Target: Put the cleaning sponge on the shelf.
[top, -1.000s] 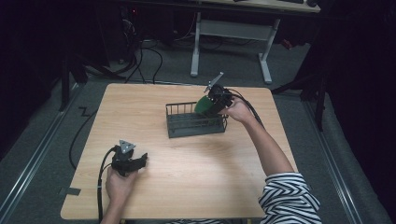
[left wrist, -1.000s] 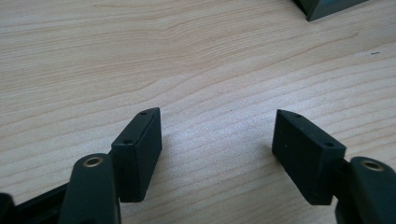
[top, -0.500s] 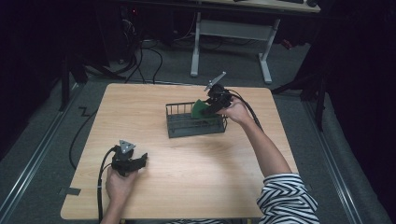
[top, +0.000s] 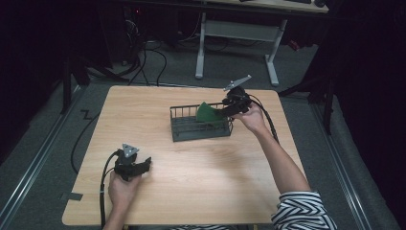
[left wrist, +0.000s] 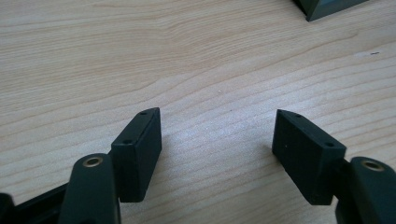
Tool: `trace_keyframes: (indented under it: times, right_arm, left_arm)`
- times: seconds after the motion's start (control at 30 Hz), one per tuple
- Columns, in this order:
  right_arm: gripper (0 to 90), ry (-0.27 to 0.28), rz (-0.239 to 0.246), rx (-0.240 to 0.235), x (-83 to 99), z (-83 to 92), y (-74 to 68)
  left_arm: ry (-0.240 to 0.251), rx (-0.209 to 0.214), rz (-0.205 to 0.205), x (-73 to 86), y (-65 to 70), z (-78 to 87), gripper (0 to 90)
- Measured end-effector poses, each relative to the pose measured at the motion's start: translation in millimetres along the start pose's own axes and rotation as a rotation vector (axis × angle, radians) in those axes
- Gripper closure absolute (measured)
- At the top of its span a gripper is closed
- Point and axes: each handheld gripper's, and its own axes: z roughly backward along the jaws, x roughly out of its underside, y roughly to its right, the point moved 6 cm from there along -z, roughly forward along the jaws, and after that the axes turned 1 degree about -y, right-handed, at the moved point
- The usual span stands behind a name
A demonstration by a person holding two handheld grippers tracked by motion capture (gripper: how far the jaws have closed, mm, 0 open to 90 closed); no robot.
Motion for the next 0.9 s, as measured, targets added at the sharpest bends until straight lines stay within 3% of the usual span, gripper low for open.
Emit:
trace_keyframes:
  times: [0.33, 0.47, 0.9]
  right_arm:
    - [33.1, 0.073, -0.116, 0.059, 27.1, 37.2, 7.9]
    - [33.0, 0.064, -0.117, 0.088, 42.9, 46.9, 10.3]
    - [33.9, 0.122, -0.228, 0.132, 87.3, 82.0, 14.1]
  left_arm:
    - [-0.001, -0.002, -0.001, 0.0, 0.1, 0.0, 33.7]
    - [-0.001, -0.003, -0.002, 0.0, 0.2, 0.0, 33.6]
    - [-0.001, 0.002, 0.002, 0.0, -0.1, 0.2, 33.6]
